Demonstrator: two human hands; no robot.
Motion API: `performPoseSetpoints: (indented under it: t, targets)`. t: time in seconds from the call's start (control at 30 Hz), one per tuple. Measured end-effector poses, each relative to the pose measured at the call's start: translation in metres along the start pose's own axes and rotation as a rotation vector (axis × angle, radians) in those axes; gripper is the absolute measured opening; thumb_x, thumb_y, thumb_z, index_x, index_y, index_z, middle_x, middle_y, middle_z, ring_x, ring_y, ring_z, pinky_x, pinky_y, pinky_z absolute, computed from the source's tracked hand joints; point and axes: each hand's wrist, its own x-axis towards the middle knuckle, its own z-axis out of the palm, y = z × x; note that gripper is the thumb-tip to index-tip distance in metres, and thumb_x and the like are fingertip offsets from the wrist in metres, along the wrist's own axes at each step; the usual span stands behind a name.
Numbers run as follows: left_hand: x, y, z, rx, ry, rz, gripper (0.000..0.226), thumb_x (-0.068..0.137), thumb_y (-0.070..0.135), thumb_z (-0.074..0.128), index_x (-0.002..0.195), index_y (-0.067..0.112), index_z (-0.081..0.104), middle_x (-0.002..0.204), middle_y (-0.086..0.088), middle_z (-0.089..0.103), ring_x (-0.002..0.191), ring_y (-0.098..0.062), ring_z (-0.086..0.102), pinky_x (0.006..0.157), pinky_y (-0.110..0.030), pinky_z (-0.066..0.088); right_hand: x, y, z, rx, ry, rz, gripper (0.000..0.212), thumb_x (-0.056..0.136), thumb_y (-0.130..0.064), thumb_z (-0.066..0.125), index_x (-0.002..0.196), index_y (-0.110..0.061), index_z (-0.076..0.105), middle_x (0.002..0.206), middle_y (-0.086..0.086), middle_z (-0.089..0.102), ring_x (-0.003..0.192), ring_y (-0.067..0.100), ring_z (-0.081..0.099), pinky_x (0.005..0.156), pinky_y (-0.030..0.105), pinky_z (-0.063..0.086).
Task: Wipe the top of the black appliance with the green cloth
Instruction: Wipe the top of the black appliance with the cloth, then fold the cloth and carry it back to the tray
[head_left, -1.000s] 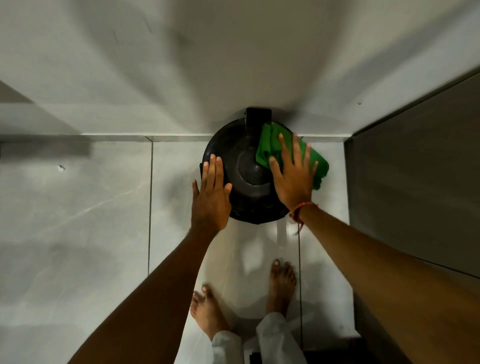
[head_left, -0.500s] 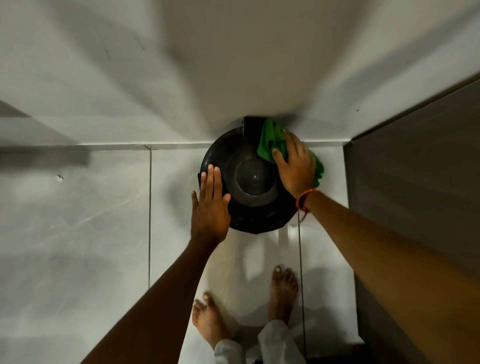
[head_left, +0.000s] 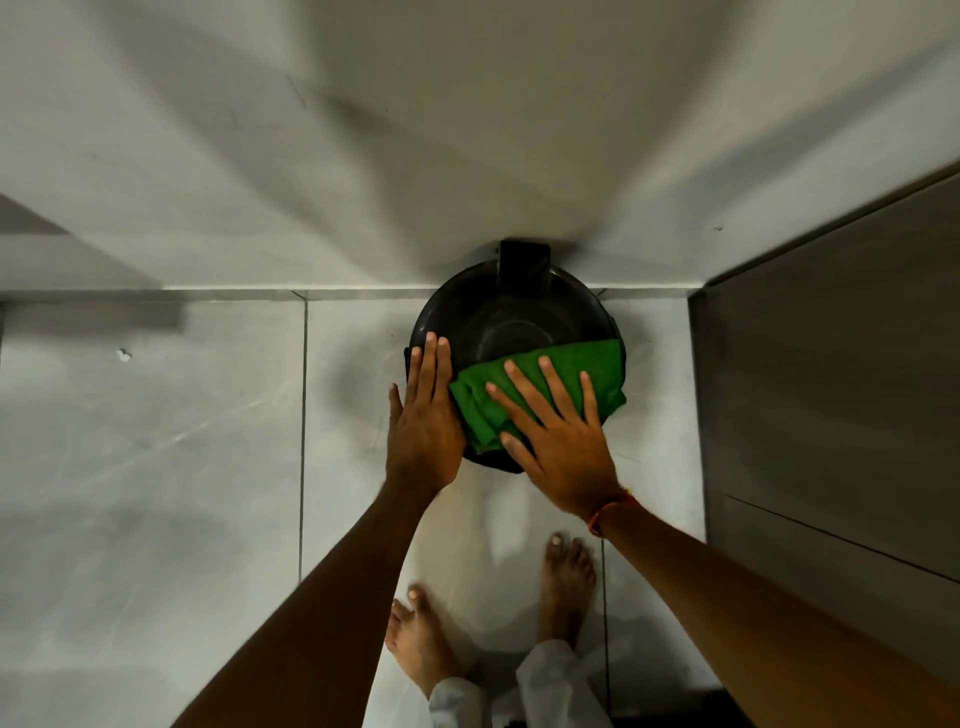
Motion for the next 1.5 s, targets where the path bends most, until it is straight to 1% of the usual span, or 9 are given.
performPoseSetpoints:
  t: [0.13, 0.33, 0.6, 0.73, 0.87, 1.1, 1.2, 1.3, 1.5]
  targets:
    - [0.0, 0.005, -0.003, -0.056, 0.016, -0.031, 0.066, 0.105, 0.042, 0.021, 0.16, 0.023, -0.01, 0.171, 0.002, -0.012, 0.157, -0.02, -0.011, 0.124, -0.061, 0.015, -0.034, 0.021, -0.003, 0.051, -0.061, 0.026, 0.06, 0.105, -0.051, 0.026, 0.162, -0.035, 0.019, 0.173, -0.005, 0.016, 0.161, 0.028, 0.005, 0.123, 0.066, 0.017]
    - [0.0, 0.007, -0.003, -0.008, 0.042, -0.008, 0.065, 0.106, 0.042, 0.02, 0.161, 0.022, -0.008, 0.171, 0.0, -0.009, 0.158, -0.021, -0.008, 0.125, -0.056, 0.013, 0.04, 0.015, -0.023, 0.178, 0.046, 0.368, 0.06, 0.105, -0.049, 0.026, 0.163, -0.035, 0.015, 0.174, -0.003, 0.008, 0.16, 0.033, 0.001, 0.124, 0.067, 0.001]
    - [0.007, -0.007, -0.025, 0.129, -0.096, 0.09, 0.08, 0.101, 0.039, 0.049, 0.162, 0.024, 0.001, 0.171, -0.003, -0.007, 0.158, -0.029, 0.001, 0.118, -0.064, 0.018, 0.019, -0.01, -0.015, 0.047, -0.071, -0.014, 0.062, 0.106, -0.049, 0.025, 0.164, -0.031, 0.015, 0.173, -0.002, 0.012, 0.161, 0.029, 0.007, 0.126, 0.065, 0.011]
    - [0.004, 0.002, -0.046, 0.134, 0.078, 0.073, 0.054, 0.104, 0.033, 0.041, 0.155, 0.015, 0.038, 0.161, -0.016, 0.033, 0.144, -0.037, 0.039, 0.11, -0.055, 0.041, -0.011, 0.01, -0.019, 0.034, -0.107, -0.059, 0.064, 0.106, -0.04, 0.033, 0.164, -0.031, 0.01, 0.174, -0.004, 0.006, 0.161, 0.028, 0.003, 0.128, 0.061, 0.006]
    - [-0.004, 0.058, -0.044, -0.423, 0.026, -0.32, 0.045, 0.1, 0.037, 0.052, 0.129, 0.003, 0.059, 0.127, -0.02, 0.062, 0.116, -0.038, 0.06, 0.096, -0.05, 0.052, -0.004, -0.001, -0.031, 0.171, -0.175, 0.003, 0.065, 0.108, -0.04, 0.031, 0.164, -0.028, 0.001, 0.174, -0.007, -0.003, 0.161, 0.024, -0.006, 0.128, 0.062, 0.002]
    - [-0.023, 0.117, -0.094, -0.876, -0.076, -0.507, 0.034, 0.092, 0.019, 0.063, 0.119, -0.001, 0.062, 0.117, -0.022, 0.067, 0.108, -0.037, 0.066, 0.09, -0.044, 0.057, -0.023, 0.002, -0.085, 0.871, -0.218, 0.249, 0.082, 0.103, -0.03, 0.053, 0.164, -0.033, -0.002, 0.174, -0.006, -0.001, 0.16, 0.022, -0.008, 0.128, 0.06, -0.005]
    - [-0.041, 0.131, -0.15, -1.11, -0.073, -0.477, 0.031, 0.092, 0.014, 0.057, 0.123, 0.012, 0.058, 0.118, -0.016, 0.068, 0.108, -0.033, 0.067, 0.091, -0.047, 0.058, -0.024, 0.008, -0.138, 1.353, -0.095, 0.48, 0.082, 0.098, -0.027, 0.063, 0.163, -0.037, 0.014, 0.173, -0.004, 0.011, 0.159, 0.026, 0.012, 0.128, 0.056, 0.019]
    - [-0.07, 0.145, -0.228, -1.383, 0.009, -0.401, 0.028, 0.09, 0.006, 0.056, 0.116, 0.013, 0.064, 0.099, -0.006, 0.075, 0.089, -0.019, 0.073, 0.07, -0.035, 0.061, -0.02, -0.002, -0.205, 1.82, -0.125, 0.581, 0.081, 0.088, -0.033, 0.074, 0.158, -0.035, 0.033, 0.16, 0.002, 0.047, 0.143, 0.024, 0.05, 0.112, 0.041, 0.045]
    - [-0.135, 0.141, -0.382, -1.534, 0.232, -0.323, 0.031, 0.094, 0.002, 0.052, 0.124, 0.003, 0.059, 0.105, -0.014, 0.07, 0.097, -0.028, 0.066, 0.08, -0.046, 0.058, 0.025, -0.079, -0.32, 2.26, -0.36, 0.355, 0.068, 0.086, -0.024, 0.076, 0.147, -0.005, 0.053, 0.143, 0.021, 0.062, 0.131, 0.038, 0.061, 0.103, 0.051, 0.055]
